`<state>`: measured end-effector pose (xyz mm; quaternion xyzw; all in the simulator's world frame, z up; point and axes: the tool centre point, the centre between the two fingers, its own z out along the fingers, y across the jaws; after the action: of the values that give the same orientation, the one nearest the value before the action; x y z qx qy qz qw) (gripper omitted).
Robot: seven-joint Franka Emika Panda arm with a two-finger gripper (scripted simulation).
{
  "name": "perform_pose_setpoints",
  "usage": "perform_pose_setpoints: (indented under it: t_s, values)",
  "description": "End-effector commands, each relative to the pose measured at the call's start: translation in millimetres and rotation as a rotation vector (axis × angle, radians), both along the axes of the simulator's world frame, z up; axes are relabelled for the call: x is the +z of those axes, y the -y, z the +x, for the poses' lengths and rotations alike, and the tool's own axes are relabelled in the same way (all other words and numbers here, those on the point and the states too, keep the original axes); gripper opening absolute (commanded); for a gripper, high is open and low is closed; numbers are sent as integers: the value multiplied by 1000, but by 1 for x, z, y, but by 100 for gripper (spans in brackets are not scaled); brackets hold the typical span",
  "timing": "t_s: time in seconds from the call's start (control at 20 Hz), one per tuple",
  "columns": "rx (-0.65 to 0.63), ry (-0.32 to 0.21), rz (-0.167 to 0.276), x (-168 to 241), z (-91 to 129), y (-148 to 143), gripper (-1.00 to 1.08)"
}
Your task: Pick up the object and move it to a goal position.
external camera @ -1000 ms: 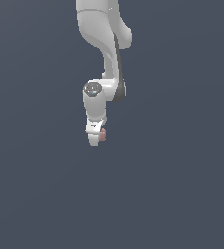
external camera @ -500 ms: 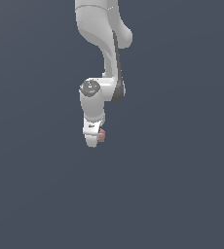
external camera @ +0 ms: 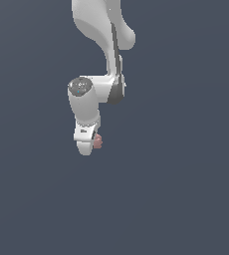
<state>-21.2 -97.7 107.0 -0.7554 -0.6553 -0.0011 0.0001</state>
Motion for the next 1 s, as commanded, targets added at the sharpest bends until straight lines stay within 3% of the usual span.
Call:
perform_pose_setpoints:
  t_s: [0.0,0.95]
  values:
    - [0,0,0,15,14,7,-100]
    - [0,-1,0,100,102,54,-100]
